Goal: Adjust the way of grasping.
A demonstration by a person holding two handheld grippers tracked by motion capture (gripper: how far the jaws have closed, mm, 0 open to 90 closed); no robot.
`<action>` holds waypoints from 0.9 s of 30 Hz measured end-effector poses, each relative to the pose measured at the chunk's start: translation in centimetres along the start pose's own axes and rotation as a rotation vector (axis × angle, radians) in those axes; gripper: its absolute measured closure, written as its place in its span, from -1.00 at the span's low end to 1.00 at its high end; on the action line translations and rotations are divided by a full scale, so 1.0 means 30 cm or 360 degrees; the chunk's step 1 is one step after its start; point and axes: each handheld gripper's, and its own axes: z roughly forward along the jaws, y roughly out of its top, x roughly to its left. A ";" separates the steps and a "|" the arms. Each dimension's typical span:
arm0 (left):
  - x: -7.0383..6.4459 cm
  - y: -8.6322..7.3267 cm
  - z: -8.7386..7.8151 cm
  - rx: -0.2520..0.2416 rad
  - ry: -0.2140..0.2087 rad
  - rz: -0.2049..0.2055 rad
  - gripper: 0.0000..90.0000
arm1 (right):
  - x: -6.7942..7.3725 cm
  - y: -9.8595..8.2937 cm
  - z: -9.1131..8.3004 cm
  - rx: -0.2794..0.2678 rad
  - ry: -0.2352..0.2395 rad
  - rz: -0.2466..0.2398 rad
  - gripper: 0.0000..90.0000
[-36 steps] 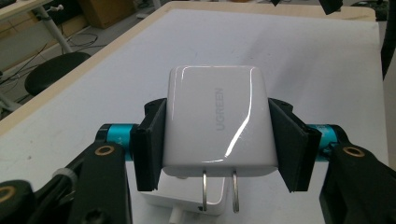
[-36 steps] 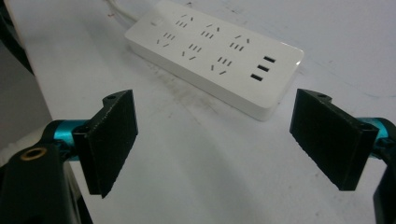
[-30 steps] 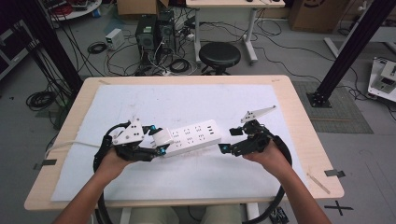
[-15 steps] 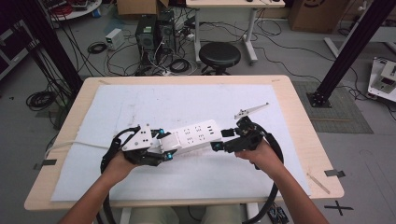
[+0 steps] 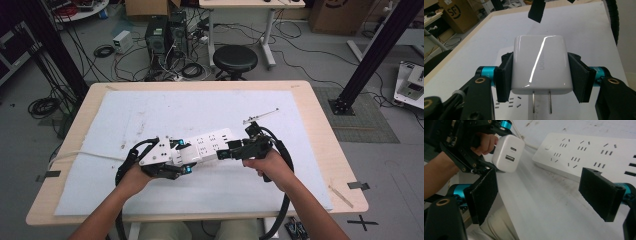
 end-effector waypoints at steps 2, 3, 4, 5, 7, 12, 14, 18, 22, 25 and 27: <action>-0.001 0.001 0.006 0.0001 -0.0004 0.0005 -0.05 | 0.001 0.004 0.008 0.0007 0.0023 0.0018 -0.64; -0.001 0.002 0.008 0.0006 -0.0005 0.0011 -0.05 | 0.001 0.006 0.011 0.0016 0.0028 0.0027 -0.64; 0.000 0.002 0.010 0.0004 -0.0003 0.0018 -0.05 | 0.000 0.007 0.016 0.0019 0.0040 0.0032 -0.64; -0.001 0.003 0.013 -0.0004 -0.0005 0.0013 -0.05 | 0.000 0.009 0.018 0.0029 0.0046 0.0045 -0.64; -0.002 0.004 0.017 -0.0008 -0.0009 0.0013 -0.05 | 0.000 0.013 0.025 0.0039 0.0079 0.0074 -0.64; -0.004 0.009 0.032 -0.0017 -0.0019 0.0028 -0.05 | 0.002 0.024 0.048 0.0070 0.0132 0.0135 -0.64; -0.005 0.012 0.037 -0.0013 -0.0027 0.0032 -0.05 | 0.001 0.028 0.058 0.0091 0.0147 0.0159 -0.64; -0.008 0.015 0.048 -0.0009 -0.0040 0.0042 -0.05 | -0.001 0.037 0.075 0.0106 0.0192 0.0205 -0.63; -0.010 0.020 0.058 -0.0015 -0.0042 0.0039 -0.05 | 0.000 0.044 0.091 0.0127 0.0204 0.0238 -0.62; -0.011 0.025 0.064 -0.0018 -0.0050 0.0035 -0.05 | 0.001 0.048 0.101 0.0145 0.0216 0.0253 -0.62; -0.013 0.028 0.069 -0.0022 -0.0060 0.0033 -0.05 | 0.002 0.050 0.106 0.0155 0.0218 0.0263 -0.60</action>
